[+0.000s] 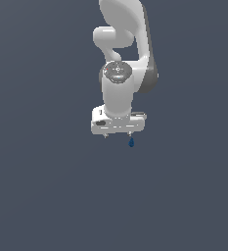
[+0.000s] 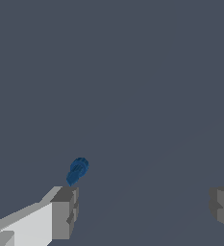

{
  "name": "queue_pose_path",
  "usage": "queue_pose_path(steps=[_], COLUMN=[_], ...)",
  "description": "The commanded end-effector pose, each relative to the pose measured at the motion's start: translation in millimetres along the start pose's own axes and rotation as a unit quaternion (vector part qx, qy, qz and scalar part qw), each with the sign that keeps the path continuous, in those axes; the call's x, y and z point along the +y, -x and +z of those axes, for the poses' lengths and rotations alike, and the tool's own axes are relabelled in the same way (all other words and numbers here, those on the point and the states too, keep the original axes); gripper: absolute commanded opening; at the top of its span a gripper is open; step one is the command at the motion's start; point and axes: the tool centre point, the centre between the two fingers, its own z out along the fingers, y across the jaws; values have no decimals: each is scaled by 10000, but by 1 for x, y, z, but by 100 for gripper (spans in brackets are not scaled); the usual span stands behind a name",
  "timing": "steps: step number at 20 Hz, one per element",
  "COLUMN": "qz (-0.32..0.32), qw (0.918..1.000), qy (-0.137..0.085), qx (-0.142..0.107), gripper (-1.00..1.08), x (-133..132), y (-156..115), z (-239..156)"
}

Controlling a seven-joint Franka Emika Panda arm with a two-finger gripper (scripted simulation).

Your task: Pick up the object and move it to a goal position.

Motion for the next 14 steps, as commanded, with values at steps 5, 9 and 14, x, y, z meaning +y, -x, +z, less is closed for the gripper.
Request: queue_pose_path(steps=[5, 9, 14], qz=[264, 544, 1017], qw=[9997, 9985, 9948], qy=[7, 16, 30], qx=[10, 23, 47], gripper=[100, 100, 100], x=[-7, -15, -27], y=[2, 4, 8], z=[7, 13, 24])
